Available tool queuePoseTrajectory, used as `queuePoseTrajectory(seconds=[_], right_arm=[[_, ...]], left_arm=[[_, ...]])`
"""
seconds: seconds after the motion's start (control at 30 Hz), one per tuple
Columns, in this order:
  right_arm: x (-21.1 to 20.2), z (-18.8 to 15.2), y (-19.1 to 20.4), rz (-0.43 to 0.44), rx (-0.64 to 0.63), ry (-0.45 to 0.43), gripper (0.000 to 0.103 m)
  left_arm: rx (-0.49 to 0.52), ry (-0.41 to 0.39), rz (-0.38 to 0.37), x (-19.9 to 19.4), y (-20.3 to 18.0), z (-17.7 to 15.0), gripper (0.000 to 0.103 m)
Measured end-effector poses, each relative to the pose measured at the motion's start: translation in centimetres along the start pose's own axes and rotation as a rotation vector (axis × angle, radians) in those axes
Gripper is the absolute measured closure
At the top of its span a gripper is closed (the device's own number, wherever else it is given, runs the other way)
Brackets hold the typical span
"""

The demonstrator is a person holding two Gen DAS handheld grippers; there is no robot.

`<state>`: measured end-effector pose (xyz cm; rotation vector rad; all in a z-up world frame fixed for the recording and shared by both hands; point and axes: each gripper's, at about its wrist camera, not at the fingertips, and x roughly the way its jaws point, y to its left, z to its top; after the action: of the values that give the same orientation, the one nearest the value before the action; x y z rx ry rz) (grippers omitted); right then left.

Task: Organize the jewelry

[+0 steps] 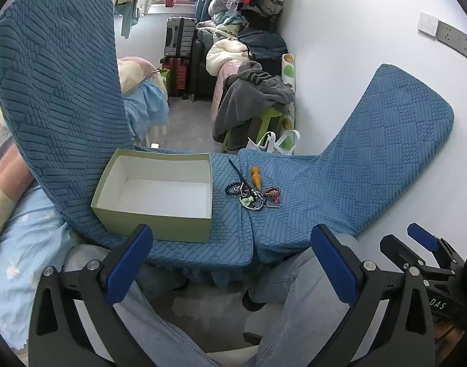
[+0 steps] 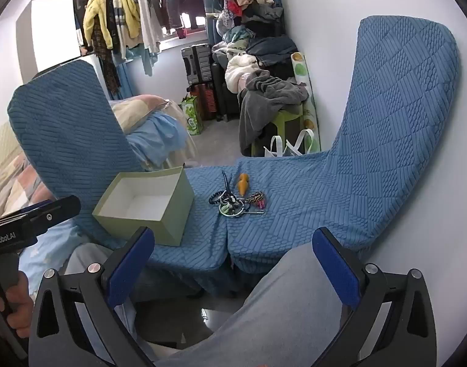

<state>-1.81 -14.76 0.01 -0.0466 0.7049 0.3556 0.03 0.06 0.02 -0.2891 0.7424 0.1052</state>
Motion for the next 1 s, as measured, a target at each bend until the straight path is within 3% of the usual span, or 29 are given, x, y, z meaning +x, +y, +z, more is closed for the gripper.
queuePoseTrajectory(seconds=[1.0], right_arm=[[0.2,-0.4,-0.4,-0.006,0.007,0.004,0.0]], left_arm=[[0.024,0.0,0.01,0.1,-0.9,-0.6,0.001]])
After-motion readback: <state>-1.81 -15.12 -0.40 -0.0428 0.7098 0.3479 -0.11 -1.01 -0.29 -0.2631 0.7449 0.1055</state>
